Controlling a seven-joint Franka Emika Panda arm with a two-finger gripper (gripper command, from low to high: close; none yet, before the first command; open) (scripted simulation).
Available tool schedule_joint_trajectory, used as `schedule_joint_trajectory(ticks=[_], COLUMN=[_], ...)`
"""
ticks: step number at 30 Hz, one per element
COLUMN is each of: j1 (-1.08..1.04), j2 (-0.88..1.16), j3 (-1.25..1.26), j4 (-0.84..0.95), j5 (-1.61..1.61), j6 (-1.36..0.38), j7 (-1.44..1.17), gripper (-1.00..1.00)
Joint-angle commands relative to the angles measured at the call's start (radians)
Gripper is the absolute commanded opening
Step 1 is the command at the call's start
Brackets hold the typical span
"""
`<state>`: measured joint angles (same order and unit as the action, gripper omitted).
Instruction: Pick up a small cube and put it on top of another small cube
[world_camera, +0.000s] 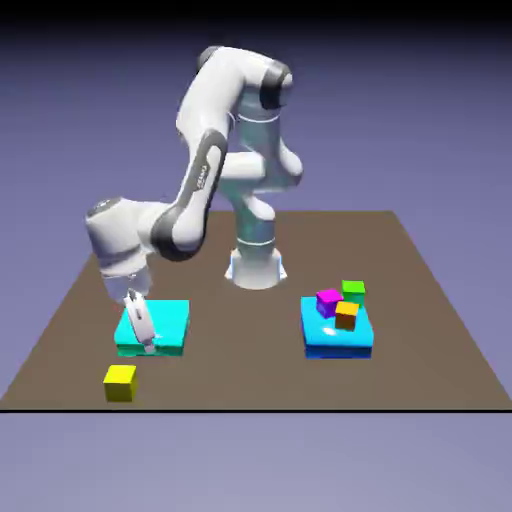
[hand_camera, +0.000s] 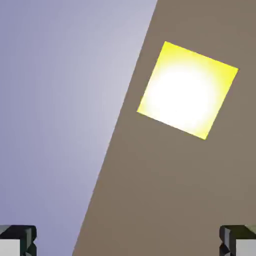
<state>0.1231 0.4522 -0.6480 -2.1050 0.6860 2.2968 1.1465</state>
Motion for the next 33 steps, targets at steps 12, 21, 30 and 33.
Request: schedule_joint_trajectory(ticks=[12, 21, 30, 33], j1=[-0.012, 0.056, 0.146, 0.176], j2=[0.371, 0.162, -0.164, -0.273], j3=[-0.077, -0.067, 0.256, 0.363], j4=[0.195, 0.107, -0.131, -0.21], j5=[0.276, 0.083, -0.218, -0.319], j6=[-0.109, -0.185, -0.17, -0.165], j7=[0.052, 0.01, -0.296, -0.398], gripper=[0.0, -1.0, -1.0, -1.0])
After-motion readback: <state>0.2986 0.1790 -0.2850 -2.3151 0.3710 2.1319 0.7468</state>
